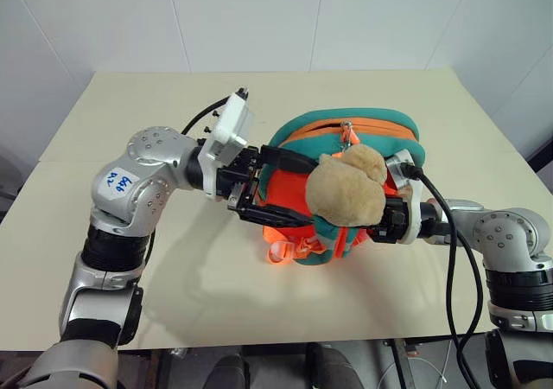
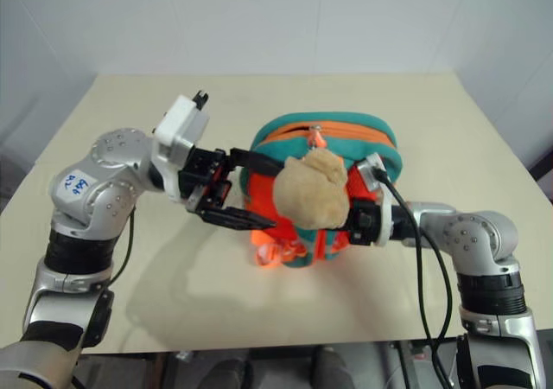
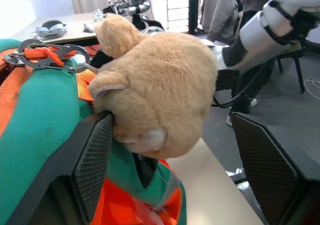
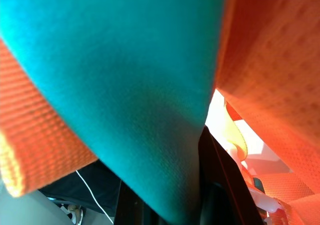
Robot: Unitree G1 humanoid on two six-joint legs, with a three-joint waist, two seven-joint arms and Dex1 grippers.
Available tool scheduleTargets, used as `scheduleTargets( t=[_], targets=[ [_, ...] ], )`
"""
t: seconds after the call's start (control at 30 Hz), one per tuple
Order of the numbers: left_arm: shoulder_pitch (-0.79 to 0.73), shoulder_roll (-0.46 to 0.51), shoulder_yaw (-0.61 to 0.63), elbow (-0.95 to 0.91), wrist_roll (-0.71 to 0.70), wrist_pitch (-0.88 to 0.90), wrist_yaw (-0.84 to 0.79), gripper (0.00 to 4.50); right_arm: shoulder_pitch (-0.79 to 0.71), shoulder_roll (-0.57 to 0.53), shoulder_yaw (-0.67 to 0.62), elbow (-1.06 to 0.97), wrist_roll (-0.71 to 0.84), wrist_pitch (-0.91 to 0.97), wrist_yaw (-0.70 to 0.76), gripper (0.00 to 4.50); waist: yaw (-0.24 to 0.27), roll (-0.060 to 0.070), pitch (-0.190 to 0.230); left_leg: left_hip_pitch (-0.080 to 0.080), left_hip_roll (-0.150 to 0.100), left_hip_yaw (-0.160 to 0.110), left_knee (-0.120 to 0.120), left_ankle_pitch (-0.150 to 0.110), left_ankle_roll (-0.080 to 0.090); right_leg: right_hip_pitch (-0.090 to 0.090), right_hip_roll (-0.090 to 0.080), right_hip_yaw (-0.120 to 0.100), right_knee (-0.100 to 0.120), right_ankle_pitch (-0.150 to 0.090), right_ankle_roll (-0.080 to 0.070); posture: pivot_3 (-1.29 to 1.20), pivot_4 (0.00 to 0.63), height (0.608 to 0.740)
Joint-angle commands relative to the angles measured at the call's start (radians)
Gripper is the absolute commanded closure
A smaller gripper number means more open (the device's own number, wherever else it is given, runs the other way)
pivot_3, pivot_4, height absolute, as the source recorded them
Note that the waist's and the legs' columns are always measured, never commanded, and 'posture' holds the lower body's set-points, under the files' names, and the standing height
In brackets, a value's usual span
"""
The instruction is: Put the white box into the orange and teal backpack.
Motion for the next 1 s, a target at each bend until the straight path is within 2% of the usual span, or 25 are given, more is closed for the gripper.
scheduleTargets(
  t=[0.03,0.2,0.4,0.5,0.8,0.9,1.0],
  targets=[
    [-0.030,-0.027,0.000,-0.011,0.017,-0.024,0.048,0.58,0.006,0.012,-0.004,-0.031,0.016,0.007,-0.003,3.90,0.000,0.000,0.000,0.000,0.000,0.000,0.000,0.000,0.000,0.000,0.000,0.000,0.000,0.000,0.000,0.00,0.150,0.740],
    [-0.055,-0.081,0.008,-0.020,-0.012,0.039,0.135,0.58,0.010,0.014,-0.010,-0.035,0.017,0.009,-0.009,3.90,0.002,0.000,0.000,0.000,0.000,0.000,0.000,0.000,0.000,0.000,0.000,0.000,0.000,0.000,0.000,0.00,0.150,0.740],
    [-0.046,-0.096,-0.008,-0.042,-0.013,0.083,0.168,0.58,0.016,0.019,-0.015,-0.041,0.020,0.013,-0.017,3.90,0.001,0.000,0.000,0.000,0.000,0.000,0.000,0.000,0.000,0.000,0.000,0.000,0.000,0.000,0.000,0.00,0.150,0.740],
    [-0.037,-0.105,-0.010,-0.046,-0.007,0.092,0.191,1.14,0.022,0.024,-0.018,-0.048,0.023,0.014,-0.024,3.90,0.002,0.000,0.000,0.000,0.000,0.000,0.000,0.000,0.000,0.000,0.000,0.000,0.000,0.000,0.000,0.00,0.150,0.740],
    [-0.043,-0.068,0.021,-0.041,-0.031,0.130,0.185,3.73,0.019,0.028,-0.021,-0.043,0.022,0.014,-0.026,3.90,0.000,0.000,0.000,0.000,0.000,0.000,0.000,0.000,0.000,0.000,0.000,0.000,0.000,0.000,0.000,0.00,0.150,0.740],
    [-0.055,-0.035,0.041,-0.016,-0.034,0.116,0.156,4.18,0.014,0.029,-0.016,-0.036,0.015,0.010,-0.023,3.90,-0.001,0.000,0.000,0.000,0.000,0.000,0.000,0.000,0.000,0.000,0.000,0.000,0.000,0.000,0.000,0.00,0.150,0.740],
    [-0.074,0.033,0.044,0.024,-0.015,0.105,0.103,4.26,0.011,0.030,-0.014,-0.032,0.012,0.008,-0.021,3.90,-0.001,0.000,0.000,0.000,0.000,0.000,0.000,0.000,0.000,0.000,0.000,0.000,0.000,0.000,0.000,0.00,0.150,0.740]
  ],
)
